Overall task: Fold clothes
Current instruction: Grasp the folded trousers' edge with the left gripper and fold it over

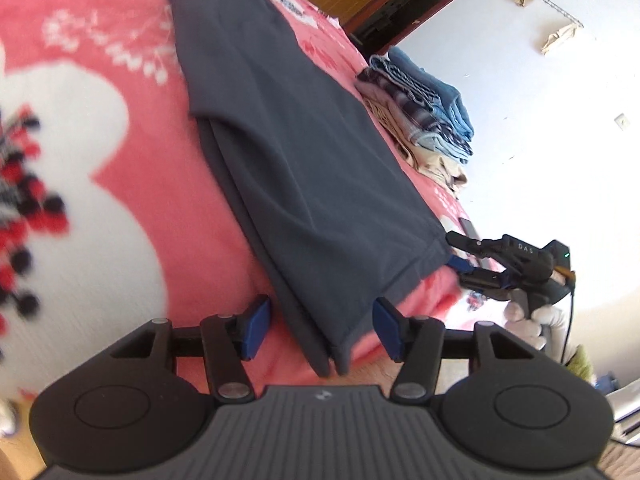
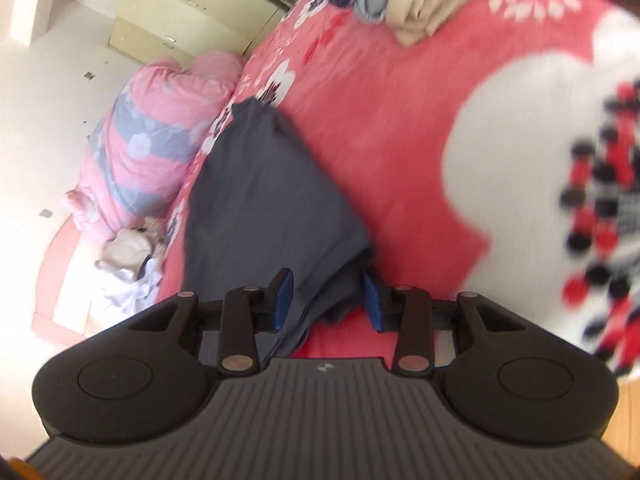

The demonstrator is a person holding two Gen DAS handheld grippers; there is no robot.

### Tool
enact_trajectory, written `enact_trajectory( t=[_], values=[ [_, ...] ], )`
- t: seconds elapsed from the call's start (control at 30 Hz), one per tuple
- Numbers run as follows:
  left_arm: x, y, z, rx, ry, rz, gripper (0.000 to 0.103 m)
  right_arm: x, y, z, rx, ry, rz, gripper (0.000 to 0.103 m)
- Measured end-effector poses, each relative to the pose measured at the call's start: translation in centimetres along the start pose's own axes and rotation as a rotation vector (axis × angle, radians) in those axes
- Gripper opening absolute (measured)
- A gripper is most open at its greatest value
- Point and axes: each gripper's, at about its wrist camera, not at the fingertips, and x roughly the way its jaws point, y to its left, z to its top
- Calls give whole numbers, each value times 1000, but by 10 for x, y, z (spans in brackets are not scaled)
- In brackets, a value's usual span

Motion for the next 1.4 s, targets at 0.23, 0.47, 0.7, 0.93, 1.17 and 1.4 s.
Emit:
enact_trajectory(
  t=[0.23, 0.47, 0.7, 0.93, 1.17, 1.4],
  values=[
    [24, -5, -6, -38, 41, 3, 26, 11, 4, -7, 44, 0, 39, 28],
    [14, -18, -11, 32, -9, -5, 6, 6, 8, -16, 72, -69, 29, 6],
    [-13, -30, -5, 104, -110, -50, 6, -7, 45, -11, 8, -147, 39, 5],
    [-41, -33, 17, 143, -229, -53, 6, -3, 96, 6, -122, -198, 51, 5],
    [-59, -17, 72, 151, -345, -24, 6, 33, 151, 44, -237, -228, 76, 5],
    [-61, 8, 147, 145, -431, 35, 6, 105, 191, 107, -282, -249, 120, 4]
  ],
)
